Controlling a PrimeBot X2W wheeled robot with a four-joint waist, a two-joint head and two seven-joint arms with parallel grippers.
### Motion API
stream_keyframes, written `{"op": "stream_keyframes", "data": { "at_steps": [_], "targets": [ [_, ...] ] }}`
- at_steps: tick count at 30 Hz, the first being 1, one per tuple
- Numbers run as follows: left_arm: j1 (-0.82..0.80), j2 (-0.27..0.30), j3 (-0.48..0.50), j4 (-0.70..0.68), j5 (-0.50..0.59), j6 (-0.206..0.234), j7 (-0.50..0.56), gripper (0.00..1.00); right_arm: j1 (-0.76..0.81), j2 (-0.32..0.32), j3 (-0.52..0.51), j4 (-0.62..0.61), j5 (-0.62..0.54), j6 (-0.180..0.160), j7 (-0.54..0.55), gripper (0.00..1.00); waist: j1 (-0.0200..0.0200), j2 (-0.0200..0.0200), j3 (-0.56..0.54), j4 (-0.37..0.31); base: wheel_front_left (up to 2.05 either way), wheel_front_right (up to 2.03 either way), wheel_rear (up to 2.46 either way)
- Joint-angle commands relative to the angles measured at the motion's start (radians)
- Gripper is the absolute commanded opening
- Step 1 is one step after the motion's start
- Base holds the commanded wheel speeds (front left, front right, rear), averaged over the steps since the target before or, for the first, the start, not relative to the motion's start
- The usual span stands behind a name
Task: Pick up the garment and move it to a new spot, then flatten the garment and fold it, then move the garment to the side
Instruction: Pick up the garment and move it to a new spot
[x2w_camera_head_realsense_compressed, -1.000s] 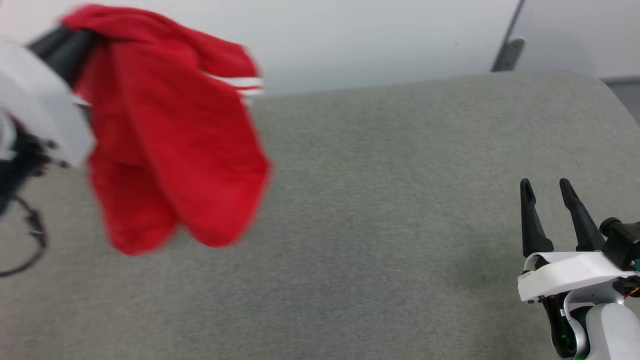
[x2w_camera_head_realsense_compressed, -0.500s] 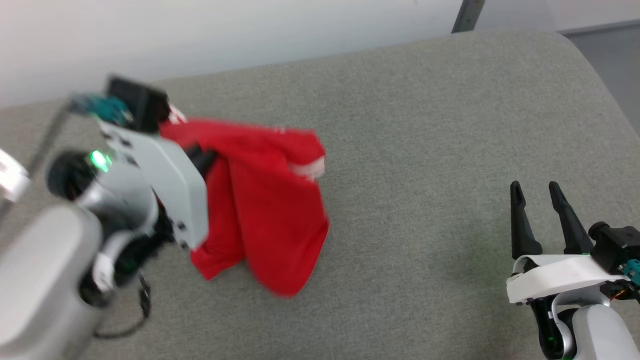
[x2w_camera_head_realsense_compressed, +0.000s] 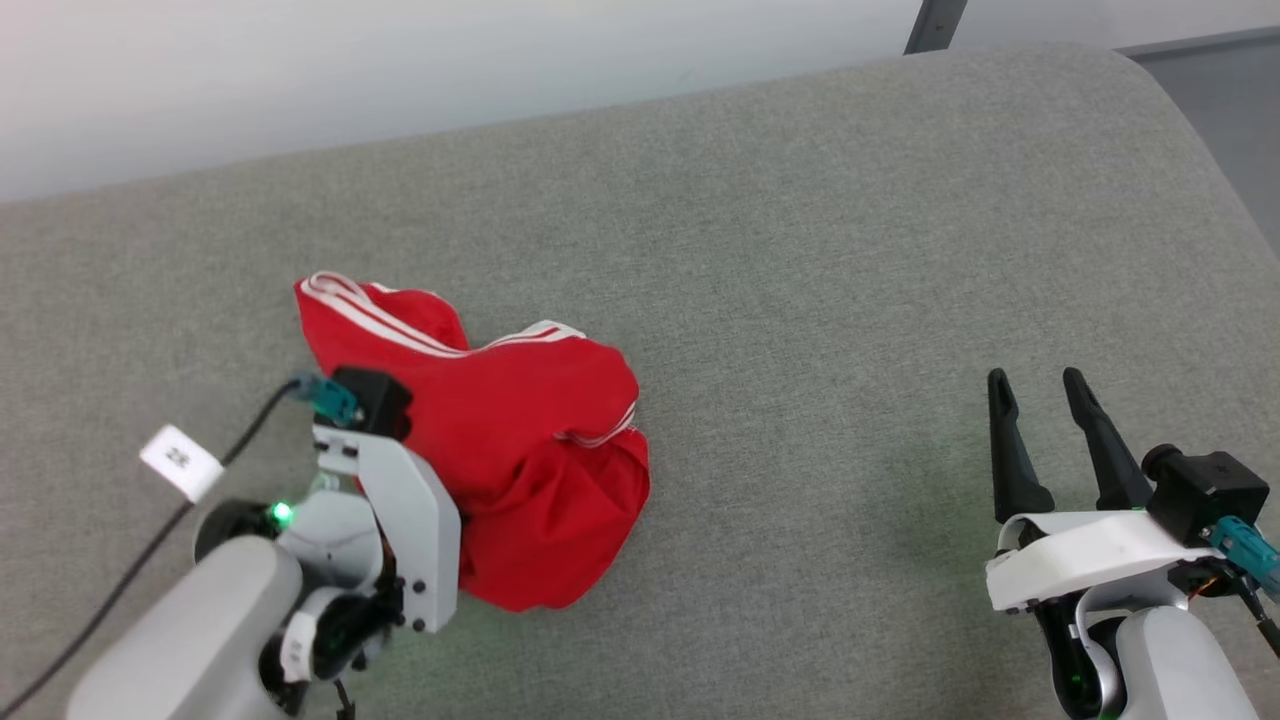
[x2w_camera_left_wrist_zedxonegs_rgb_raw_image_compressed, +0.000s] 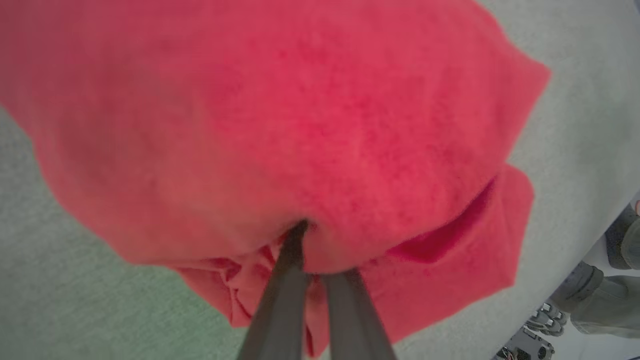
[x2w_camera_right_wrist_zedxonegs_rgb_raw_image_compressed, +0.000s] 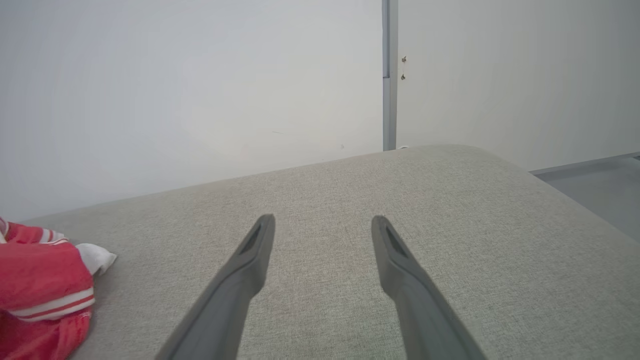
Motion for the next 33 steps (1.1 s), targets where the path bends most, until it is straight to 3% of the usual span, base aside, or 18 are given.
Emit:
{"op": "stream_keyframes", "data": {
  "at_steps": [1,10,12,13,14,15,25,33],
  "targets": [
    [0.013,-0.011,-0.010,0.025,-0.003,-0.014,0.002,0.00,-0.004,0.002,0.002,0.004,0.013,-0.001,-0.007,1.00,0.0000,0.0000,-0.002,0.002,0.00,0.00,0.00],
    [0.001,-0.059,-0.042,0.192,-0.012,-0.067,-0.011,0.00,-0.014,0.003,0.014,0.019,0.014,-0.001,-0.010,1.00,0.0000,0.0000,-0.016,0.012,0.00,0.00,0.00],
    [-0.012,-0.079,-0.041,0.233,-0.017,-0.087,-0.030,0.42,-0.015,0.003,0.015,0.023,0.016,-0.001,-0.009,1.00,0.0000,0.0000,-0.024,0.017,0.00,0.00,0.00],
    [-0.012,-0.079,-0.041,0.233,-0.017,-0.087,-0.030,0.42,-0.015,0.003,0.015,0.023,0.016,-0.001,-0.009,1.00,0.0000,0.0000,-0.024,0.017,0.00,0.00,0.00],
    [-0.018,-0.083,-0.038,0.242,-0.019,-0.094,-0.036,0.86,-0.015,0.003,0.015,0.024,0.015,-0.001,-0.009,1.00,0.0000,0.0000,-0.028,0.019,0.00,0.00,0.00],
    [-0.023,-0.089,-0.033,0.249,-0.025,-0.096,-0.040,1.00,-0.013,0.003,0.015,0.025,0.015,-0.001,-0.008,1.00,0.0000,0.0000,-0.033,0.021,0.00,0.00,0.00],
    [-0.006,-0.036,0.038,0.176,-0.059,-0.097,-0.096,1.00,0.026,-0.014,0.007,0.018,0.005,-0.001,0.003,1.00,0.0000,0.0000,-0.109,0.066,0.00,0.00,0.00],
    [0.108,0.055,0.154,0.032,-0.058,-0.093,-0.295,1.00,0.053,-0.026,0.015,0.008,-0.004,-0.001,0.014,1.00,0.0000,0.0000,-0.174,0.120,0.00,0.00,0.00]
  ]
}}
